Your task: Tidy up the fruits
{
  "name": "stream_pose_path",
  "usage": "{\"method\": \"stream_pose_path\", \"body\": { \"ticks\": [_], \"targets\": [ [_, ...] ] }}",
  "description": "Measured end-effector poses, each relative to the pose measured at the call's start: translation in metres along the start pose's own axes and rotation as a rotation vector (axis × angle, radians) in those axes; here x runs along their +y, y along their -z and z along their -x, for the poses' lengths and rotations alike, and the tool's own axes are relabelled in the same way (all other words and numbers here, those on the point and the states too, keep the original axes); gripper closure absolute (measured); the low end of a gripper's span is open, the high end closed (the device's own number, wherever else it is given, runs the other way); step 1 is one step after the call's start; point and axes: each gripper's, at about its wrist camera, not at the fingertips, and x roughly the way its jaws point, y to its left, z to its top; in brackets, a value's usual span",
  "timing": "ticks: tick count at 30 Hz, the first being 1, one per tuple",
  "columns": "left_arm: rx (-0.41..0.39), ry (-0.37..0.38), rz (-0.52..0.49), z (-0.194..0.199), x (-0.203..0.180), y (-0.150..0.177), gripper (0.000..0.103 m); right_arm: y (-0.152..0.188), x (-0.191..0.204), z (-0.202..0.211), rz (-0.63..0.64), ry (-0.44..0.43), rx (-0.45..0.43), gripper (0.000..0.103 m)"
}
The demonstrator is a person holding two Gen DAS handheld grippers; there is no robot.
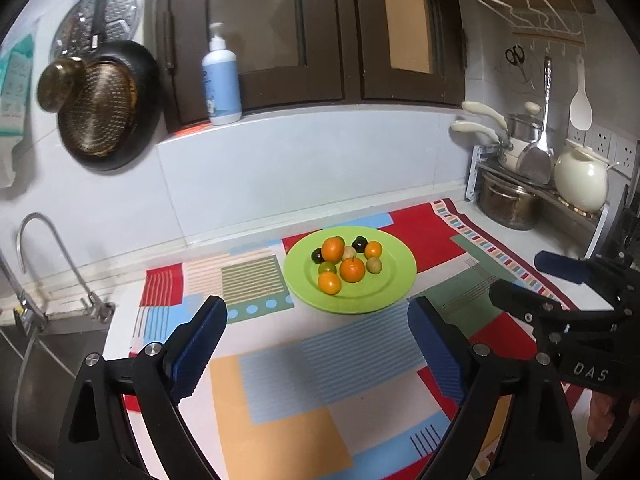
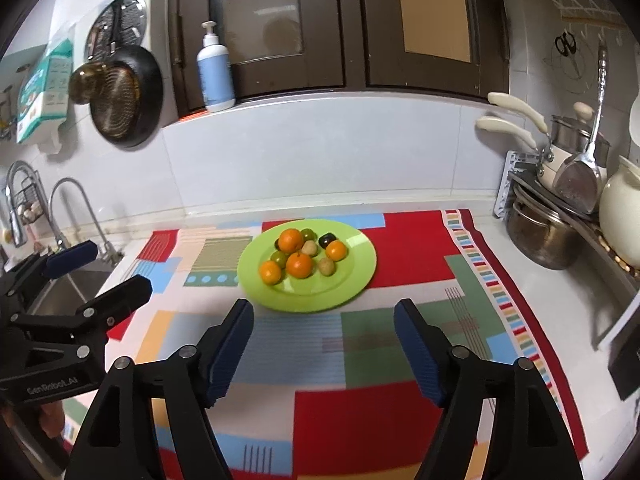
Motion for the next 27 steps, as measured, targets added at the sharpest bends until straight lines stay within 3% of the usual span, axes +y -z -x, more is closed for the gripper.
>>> {"method": "stream_pose_path", "body": {
  "ticks": [11, 27],
  "targets": [
    [-0.028, -0.028, 0.015, 0.033, 0.009, 0.012, 0.006, 0.017, 0.020, 0.034, 0.023, -0.005, -0.027, 0.029],
    [-0.057, -0.052, 0.000, 0.050, 0.010, 0.020, 0.000, 0.022, 0.022, 0.048, 0.018, 0.014, -0.039, 0.029]
  ]
}}
